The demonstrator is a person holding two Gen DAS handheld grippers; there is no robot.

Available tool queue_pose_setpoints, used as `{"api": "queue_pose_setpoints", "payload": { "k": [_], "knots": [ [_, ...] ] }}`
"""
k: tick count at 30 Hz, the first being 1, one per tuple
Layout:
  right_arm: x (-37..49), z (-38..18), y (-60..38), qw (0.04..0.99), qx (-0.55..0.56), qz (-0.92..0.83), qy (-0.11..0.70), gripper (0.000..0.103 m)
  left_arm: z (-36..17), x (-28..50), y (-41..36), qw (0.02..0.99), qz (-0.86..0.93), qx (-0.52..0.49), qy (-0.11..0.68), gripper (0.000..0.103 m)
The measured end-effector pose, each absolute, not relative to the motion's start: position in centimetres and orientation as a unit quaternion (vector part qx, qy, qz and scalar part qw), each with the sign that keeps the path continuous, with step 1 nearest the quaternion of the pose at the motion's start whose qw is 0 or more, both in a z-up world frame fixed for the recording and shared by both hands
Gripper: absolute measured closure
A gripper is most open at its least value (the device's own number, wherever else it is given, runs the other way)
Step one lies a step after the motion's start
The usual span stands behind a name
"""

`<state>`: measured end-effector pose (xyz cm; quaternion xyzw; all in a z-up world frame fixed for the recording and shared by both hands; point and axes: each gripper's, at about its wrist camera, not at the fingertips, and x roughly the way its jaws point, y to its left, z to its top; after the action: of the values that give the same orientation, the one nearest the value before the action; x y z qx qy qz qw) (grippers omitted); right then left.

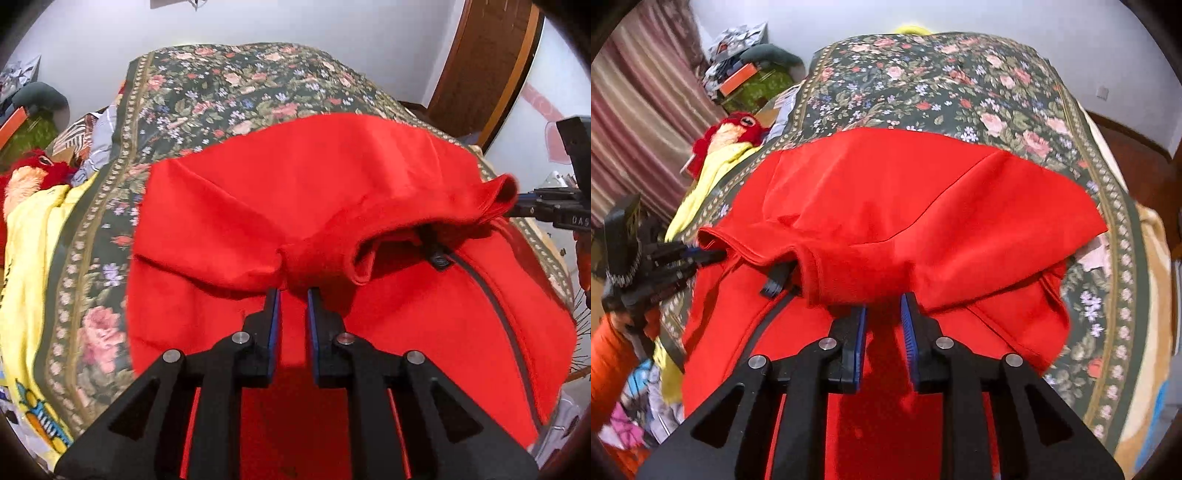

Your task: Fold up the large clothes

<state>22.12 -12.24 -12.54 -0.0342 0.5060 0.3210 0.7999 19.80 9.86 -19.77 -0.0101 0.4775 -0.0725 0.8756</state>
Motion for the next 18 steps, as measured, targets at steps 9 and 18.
{"api": "queue_pose_setpoints", "payload": {
  "k": [9,18],
  "knots": [
    [23.3,-9.0,-13.5,0.83,-0.017,0.304,0.466,0.082,-14.7,20.2,13.3,0.899,-0.02,0.002,0.437,0.078],
    [25.7,-10.2,-9.3,0.833,-0.019,0.301,0.464,0.071,-15.7,25.3,10.4,0.9,-0.035,0.008,0.435,0.057]
  ]
}}
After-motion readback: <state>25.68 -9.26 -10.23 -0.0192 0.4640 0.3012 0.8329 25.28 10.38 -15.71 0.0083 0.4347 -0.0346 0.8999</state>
